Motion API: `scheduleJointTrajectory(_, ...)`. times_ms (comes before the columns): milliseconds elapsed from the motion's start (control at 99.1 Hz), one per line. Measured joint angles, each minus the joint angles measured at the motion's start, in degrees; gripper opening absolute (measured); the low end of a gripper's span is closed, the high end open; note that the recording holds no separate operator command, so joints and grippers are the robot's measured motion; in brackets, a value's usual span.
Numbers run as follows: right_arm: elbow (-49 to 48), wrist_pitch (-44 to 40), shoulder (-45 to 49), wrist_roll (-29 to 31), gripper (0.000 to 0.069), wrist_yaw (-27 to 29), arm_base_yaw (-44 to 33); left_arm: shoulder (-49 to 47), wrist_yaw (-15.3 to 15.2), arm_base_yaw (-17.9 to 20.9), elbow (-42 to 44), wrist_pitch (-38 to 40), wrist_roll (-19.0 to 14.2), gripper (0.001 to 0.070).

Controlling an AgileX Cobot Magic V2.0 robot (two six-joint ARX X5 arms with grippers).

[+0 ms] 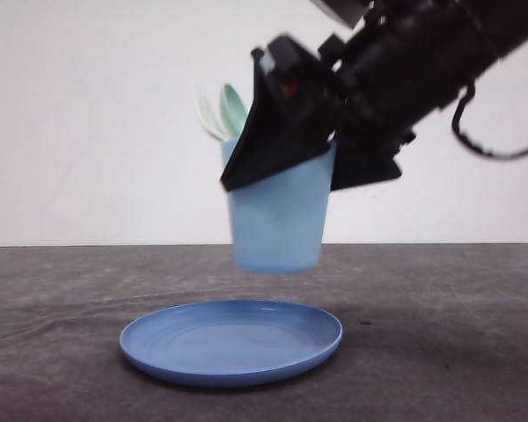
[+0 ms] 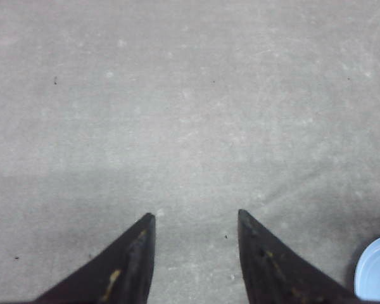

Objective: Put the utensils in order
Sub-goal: 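Lower the cup onto the blue plate with the right gripper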

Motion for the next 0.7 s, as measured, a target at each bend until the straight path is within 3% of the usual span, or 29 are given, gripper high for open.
scheduleJointTrajectory(353, -0.3, 11.1, 11.3, 0.0, 0.0462, 0.0, 1.6, 0.0, 0.0, 0.0, 0.0, 0.0, 0.0, 0.0239)
scheduleJointTrajectory(615, -0.2, 12.9, 13.9, 0.0, 0.0464, -0.1, 1.6, 0.0, 0.0, 0.0, 0.0, 0.0, 0.0, 0.0239)
scheduleJointTrajectory(696, -0.2, 12.9, 14.0, 0.0, 0.0505, -0.1, 1.6, 0.0, 0.0, 0.0, 0.0, 0.0, 0.0, 0.0239)
